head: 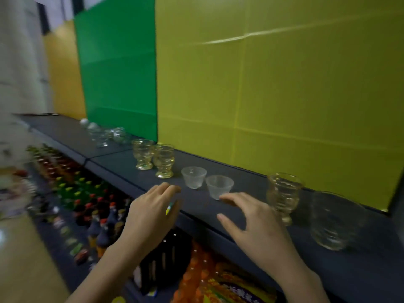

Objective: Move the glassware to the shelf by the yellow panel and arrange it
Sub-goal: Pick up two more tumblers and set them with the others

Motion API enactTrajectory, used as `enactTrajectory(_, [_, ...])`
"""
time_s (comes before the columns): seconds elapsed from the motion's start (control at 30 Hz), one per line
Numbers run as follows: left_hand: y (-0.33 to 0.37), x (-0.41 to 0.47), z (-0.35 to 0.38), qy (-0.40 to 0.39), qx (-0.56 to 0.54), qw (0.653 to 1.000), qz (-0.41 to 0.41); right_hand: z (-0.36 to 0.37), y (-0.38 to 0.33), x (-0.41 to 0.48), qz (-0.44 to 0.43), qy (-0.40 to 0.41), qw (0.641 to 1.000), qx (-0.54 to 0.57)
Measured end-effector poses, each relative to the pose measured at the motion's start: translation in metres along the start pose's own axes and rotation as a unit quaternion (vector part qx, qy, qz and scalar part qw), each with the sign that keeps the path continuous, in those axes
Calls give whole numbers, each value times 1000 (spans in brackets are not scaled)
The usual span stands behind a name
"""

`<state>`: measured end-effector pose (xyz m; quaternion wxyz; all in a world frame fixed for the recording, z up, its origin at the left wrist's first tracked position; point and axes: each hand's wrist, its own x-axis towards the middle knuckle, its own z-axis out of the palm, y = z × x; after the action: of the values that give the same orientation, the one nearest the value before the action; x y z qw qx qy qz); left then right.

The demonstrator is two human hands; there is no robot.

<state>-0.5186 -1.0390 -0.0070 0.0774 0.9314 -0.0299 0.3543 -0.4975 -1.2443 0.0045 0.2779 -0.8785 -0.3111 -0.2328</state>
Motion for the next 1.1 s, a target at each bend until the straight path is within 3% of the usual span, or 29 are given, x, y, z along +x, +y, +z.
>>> enactTrajectory(0.3, [-130, -48, -41, -2, 91, 986, -143, 111, -76, 71, -93, -75, 989, 86])
enactTrajectory(0.53, [-254, -54, -60, 11, 103, 980, -168, 198, -147, 138, -122, -114, 980, 104])
enactTrajectory(0.83, [-417, -31, -79, -2, 97, 984, -152, 304, -219, 232, -58, -75, 985, 143])
enactTrajectory(1.1, [-516, 2, -64, -4, 74, 988, -133, 376, -249, 307, 4, -57, 987, 148])
